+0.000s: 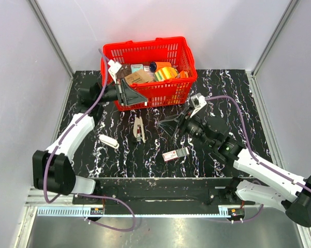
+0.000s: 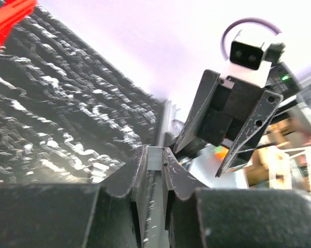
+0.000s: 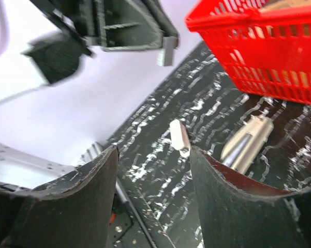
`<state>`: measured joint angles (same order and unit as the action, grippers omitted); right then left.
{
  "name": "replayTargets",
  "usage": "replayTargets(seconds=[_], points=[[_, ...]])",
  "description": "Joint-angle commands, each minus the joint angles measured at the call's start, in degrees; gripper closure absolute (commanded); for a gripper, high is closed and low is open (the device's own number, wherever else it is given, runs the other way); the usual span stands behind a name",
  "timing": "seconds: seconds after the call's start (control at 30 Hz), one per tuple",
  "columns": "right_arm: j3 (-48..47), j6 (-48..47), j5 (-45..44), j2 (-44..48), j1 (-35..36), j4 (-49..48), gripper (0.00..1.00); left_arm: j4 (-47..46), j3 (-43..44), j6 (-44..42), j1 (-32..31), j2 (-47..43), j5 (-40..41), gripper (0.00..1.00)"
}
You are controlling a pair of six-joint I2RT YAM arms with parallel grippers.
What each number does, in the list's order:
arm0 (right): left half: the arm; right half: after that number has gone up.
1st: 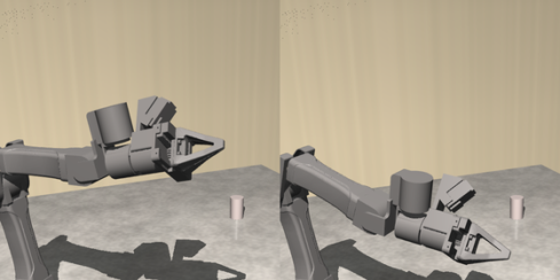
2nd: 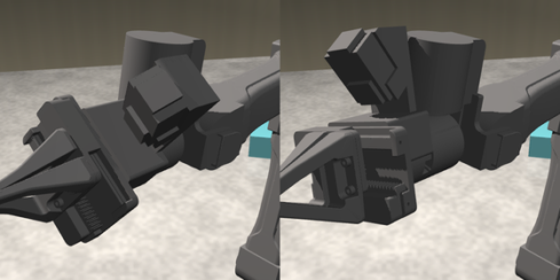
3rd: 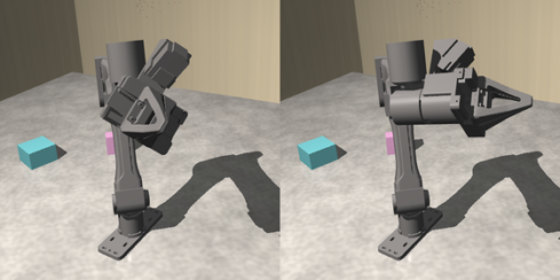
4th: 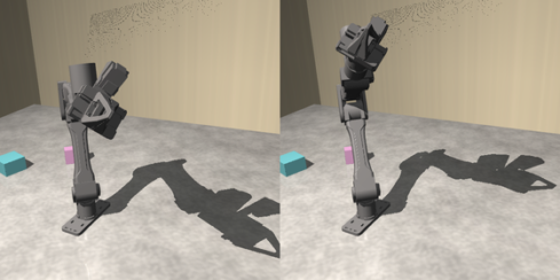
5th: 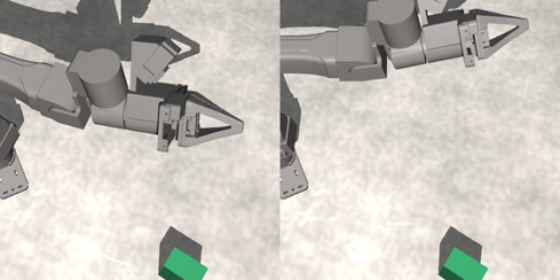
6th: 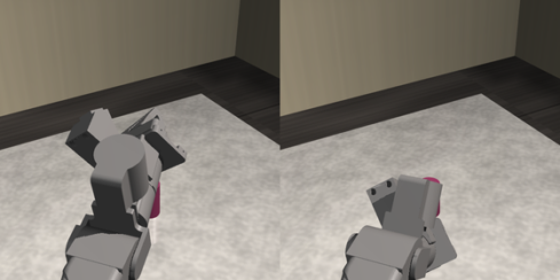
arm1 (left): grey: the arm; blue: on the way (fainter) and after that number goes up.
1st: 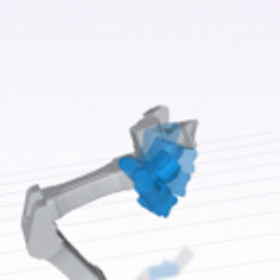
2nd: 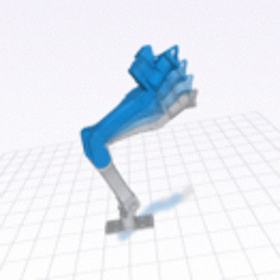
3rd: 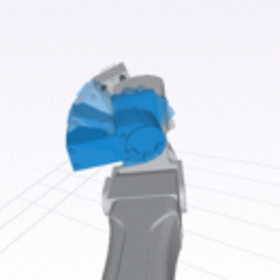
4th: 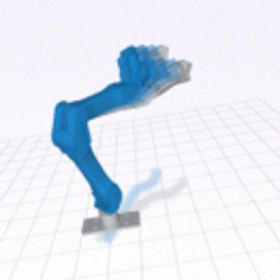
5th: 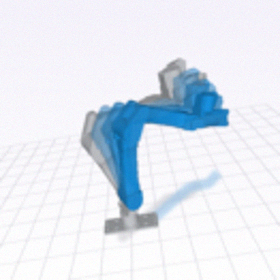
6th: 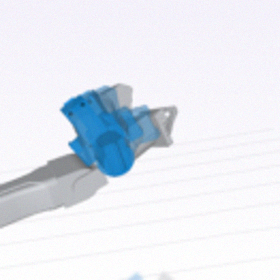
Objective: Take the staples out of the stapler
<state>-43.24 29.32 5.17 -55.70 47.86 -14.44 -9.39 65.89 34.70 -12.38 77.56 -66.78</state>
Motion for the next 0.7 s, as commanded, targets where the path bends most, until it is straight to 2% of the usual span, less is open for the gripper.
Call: replayTargets(seconds=[0.0,0.07,0.1,0.2,0.67], points=[[-5.0,4.5,6.5,-0.8,-0.5,-9.0,0.36,-55.8,-5.6,47.5,1.2,0.7,-6.4,0.86],[-6.5,5.0,8.1,-2.2,-0.6,-10.1,0.37,-47.7,-5.8,41.5,1.2,-1.3,-6.3,0.86],[-7.3,5.1,8.7,-2.8,-0.6,-10.3,0.37,-46.6,-6.3,41.3,1.2,-1.7,-6.4,0.85],[-8.7,5.6,9.8,-5.0,-0.9,-11.4,0.39,-51.0,-8.9,45.1,1.1,-2.5,-5.6,0.84],[-14.6,10.5,14.6,-14.0,-2.4,-17.3,0.48,-44.0,-11.3,39.3,0.6,-5.1,-5.5,0.81]])
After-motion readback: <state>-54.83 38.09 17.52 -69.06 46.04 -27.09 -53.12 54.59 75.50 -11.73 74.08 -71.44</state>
